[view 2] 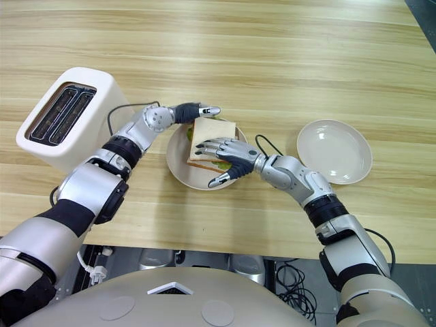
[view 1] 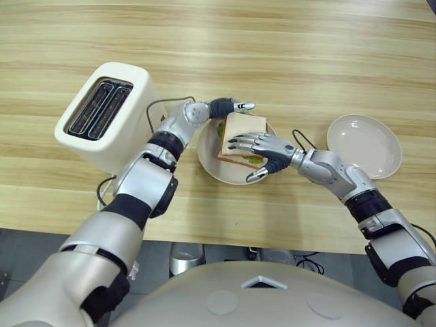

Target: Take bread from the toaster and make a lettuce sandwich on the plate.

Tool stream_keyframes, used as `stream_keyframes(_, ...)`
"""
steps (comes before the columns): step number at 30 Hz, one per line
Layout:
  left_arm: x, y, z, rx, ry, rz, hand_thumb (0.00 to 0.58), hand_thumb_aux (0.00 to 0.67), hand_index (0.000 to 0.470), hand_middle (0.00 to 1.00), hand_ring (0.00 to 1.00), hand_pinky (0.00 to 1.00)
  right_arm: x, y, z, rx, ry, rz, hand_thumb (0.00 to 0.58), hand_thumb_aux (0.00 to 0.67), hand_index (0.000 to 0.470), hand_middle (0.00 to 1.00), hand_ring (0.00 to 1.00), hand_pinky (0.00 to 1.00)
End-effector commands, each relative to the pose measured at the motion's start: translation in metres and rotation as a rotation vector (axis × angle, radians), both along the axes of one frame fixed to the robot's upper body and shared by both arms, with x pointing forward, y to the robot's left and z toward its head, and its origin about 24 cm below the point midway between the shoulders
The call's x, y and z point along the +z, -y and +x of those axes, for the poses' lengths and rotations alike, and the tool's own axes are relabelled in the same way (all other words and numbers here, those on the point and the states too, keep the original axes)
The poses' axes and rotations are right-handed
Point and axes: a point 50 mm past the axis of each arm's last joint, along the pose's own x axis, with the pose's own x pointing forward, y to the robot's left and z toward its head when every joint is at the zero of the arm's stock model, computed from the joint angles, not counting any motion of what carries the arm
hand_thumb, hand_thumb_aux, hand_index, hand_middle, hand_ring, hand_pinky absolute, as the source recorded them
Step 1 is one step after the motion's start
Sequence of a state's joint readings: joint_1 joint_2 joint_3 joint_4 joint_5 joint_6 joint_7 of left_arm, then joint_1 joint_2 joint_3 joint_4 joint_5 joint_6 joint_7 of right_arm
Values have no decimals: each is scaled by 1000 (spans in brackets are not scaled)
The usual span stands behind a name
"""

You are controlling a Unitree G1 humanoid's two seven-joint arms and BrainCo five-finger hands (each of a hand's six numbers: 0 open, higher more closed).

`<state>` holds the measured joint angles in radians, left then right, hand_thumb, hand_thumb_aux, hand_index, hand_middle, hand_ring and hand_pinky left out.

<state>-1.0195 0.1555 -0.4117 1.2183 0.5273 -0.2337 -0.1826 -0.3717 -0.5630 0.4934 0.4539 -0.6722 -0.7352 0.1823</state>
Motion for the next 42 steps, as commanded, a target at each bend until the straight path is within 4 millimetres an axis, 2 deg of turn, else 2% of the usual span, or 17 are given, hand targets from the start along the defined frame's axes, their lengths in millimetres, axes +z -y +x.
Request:
stream_keyframes(1, 71, -4, 19, 68, 572, 190, 0, 0, 0, 1000, 1000, 1000, -29, 9, -14, -8, -125, -122, 0, 0, 0, 0, 0, 0)
stream_keyframes(2, 85, -8, 21, 102, 710, 248, 0, 0, 0, 941, 941, 941, -29, 9, -14, -10, -125, -121, 0, 0, 0, 0, 0, 0)
stream_keyframes(3, 97, -13, 22, 134, 826, 283, 0, 0, 0, 671, 671, 671, -29, 9, -13, -12, -124, -120, 0, 0, 0, 0, 0, 0)
stream_keyframes(4, 108, -16, 21, 162, 925, 310, 0, 0, 0, 286, 286, 286, -29, 9, -13, -15, -120, -119, 0, 0, 0, 0, 0, 0)
stream_keyframes(5, 117, -20, 20, 189, 1016, 339, 0, 0, 0, 0, 0, 0, -28, 9, -12, -20, -114, -116, 0, 0, 0, 0, 0, 0)
stream_keyframes(9, 133, -24, 12, 237, 1192, 311, 0, 0, 0, 0, 0, 0, -24, 9, -2, -47, -46, -119, 0, 0, 0, 0, 0, 0)
stream_keyframes(15, 123, -23, -4, 201, 1166, 185, 0, 0, 0, 0, 0, 0, -7, 5, 9, -66, 85, -37, 0, 0, 0, 0, 0, 0)
stream_keyframes(19, 112, -25, -23, 135, 1075, 16, 0, 0, 0, 0, 0, 0, 26, -1, 10, -61, 142, 204, 0, 0, 0, 0, 0, 0)
stream_keyframes(24, 101, -39, -48, 88, 901, -245, 0, 0, 0, 0, 0, 0, 55, -5, 0, -15, 11, 510, 0, 0, 0, 0, 0, 0)
stream_keyframes(25, 99, -42, -55, 75, 861, -318, 387, 284, 195, 180, 180, 180, 61, -3, -2, -10, -27, 578, 83, 50, 34, 31, 31, 31)
stream_keyframes(26, 99, -46, -63, 65, 822, -391, 531, 476, 327, 882, 882, 882, 68, -1, -3, -7, -66, 645, 408, 305, 209, 1000, 1000, 1000)
stream_keyframes(27, 100, -49, -70, 59, 789, -452, 580, 670, 460, 1000, 1000, 1000, 73, 2, -4, -2, -98, 696, 506, 431, 296, 1000, 1000, 1000)
stream_keyframes(29, 102, -57, -83, 36, 719, -544, 580, 670, 460, 1000, 1000, 1000, 82, 8, -7, 5, -159, 781, 570, 583, 400, 1000, 1000, 1000)
stream_keyframes(31, 105, -63, -96, 5, 647, -633, 580, 670, 460, 1000, 1000, 1000, 89, 13, -11, 20, -235, 859, 580, 670, 460, 1000, 1000, 1000)
stream_keyframes(34, 106, -67, -124, -100, 484, -793, 580, 670, 460, 1000, 1000, 1000, 91, 18, -25, 78, -433, 949, 580, 670, 460, 1000, 1000, 1000)
stream_keyframes(37, 93, -57, -160, -317, 217, -844, 580, 670, 460, 1000, 1000, 1000, 77, 23, -45, 127, -651, 908, 580, 670, 460, 1000, 1000, 1000)
stream_keyframes(42, 33, -55, -191, -418, -132, -610, 580, 670, 460, 1000, 1000, 1000, 37, 33, -60, 1, -729, 669, 580, 670, 460, 1000, 1000, 1000)
